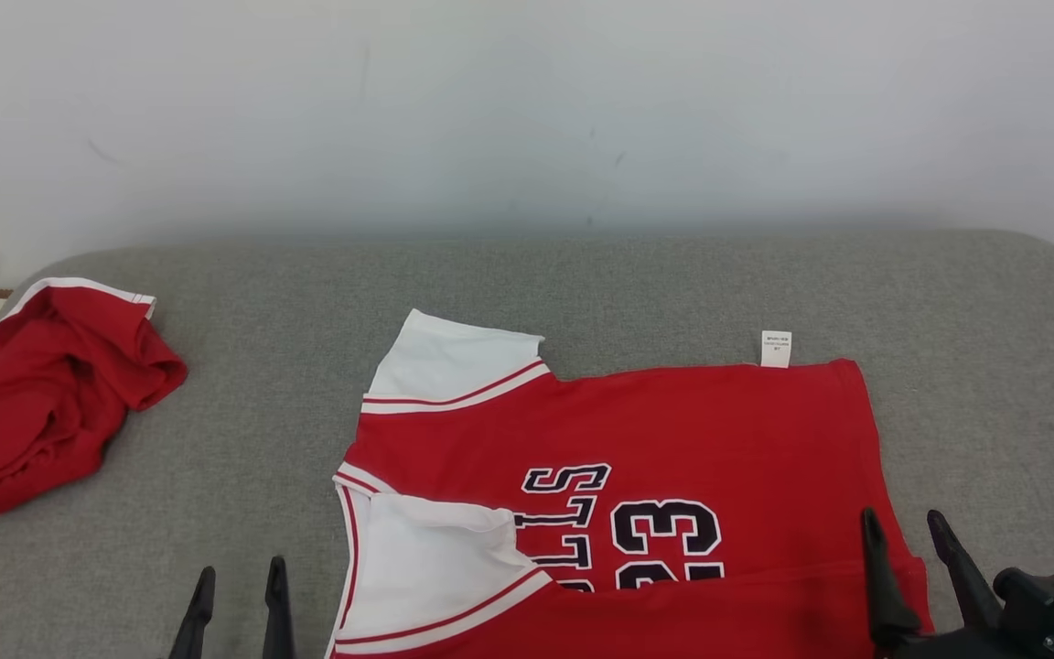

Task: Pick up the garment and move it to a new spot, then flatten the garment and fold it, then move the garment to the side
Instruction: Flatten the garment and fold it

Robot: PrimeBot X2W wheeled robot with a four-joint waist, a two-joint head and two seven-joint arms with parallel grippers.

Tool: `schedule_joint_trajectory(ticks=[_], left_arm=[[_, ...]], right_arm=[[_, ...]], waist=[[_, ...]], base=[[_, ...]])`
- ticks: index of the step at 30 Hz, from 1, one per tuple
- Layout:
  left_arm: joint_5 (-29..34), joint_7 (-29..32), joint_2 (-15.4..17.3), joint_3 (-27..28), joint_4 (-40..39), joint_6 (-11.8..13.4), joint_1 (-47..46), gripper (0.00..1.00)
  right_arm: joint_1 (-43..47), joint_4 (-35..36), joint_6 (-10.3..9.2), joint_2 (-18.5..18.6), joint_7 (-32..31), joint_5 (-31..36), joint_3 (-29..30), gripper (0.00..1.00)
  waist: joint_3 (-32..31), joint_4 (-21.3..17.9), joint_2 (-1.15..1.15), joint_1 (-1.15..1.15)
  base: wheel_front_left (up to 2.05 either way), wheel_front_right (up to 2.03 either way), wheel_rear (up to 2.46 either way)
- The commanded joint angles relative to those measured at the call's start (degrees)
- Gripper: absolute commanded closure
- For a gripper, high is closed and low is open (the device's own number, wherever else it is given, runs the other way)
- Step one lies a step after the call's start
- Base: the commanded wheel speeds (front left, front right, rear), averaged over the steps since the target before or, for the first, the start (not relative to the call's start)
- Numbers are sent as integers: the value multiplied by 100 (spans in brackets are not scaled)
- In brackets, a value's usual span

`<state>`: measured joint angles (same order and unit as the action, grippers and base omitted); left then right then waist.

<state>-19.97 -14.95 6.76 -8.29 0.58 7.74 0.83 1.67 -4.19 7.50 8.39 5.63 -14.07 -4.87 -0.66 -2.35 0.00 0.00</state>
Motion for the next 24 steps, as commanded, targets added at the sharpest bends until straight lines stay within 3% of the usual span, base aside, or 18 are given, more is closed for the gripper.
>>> schedule_joint_trajectory(ticks=[1,11,24], left_arm=[[116,-31,-34,61,-89,34,111,0],[651,-29,-110,300,-363,94,347,0],[789,-30,-158,384,-185,-124,204,0]], right_arm=[[-28,67,-1,-67,87,86,21,0],[351,263,-1,-356,432,571,403,0],[406,412,-1,-489,309,690,434,0]], waist=[[-14,19,0,0],[-68,162,0,0],[-29,133,0,0]], base=[[0,0,0],[0,0,0],[0,0,0]])
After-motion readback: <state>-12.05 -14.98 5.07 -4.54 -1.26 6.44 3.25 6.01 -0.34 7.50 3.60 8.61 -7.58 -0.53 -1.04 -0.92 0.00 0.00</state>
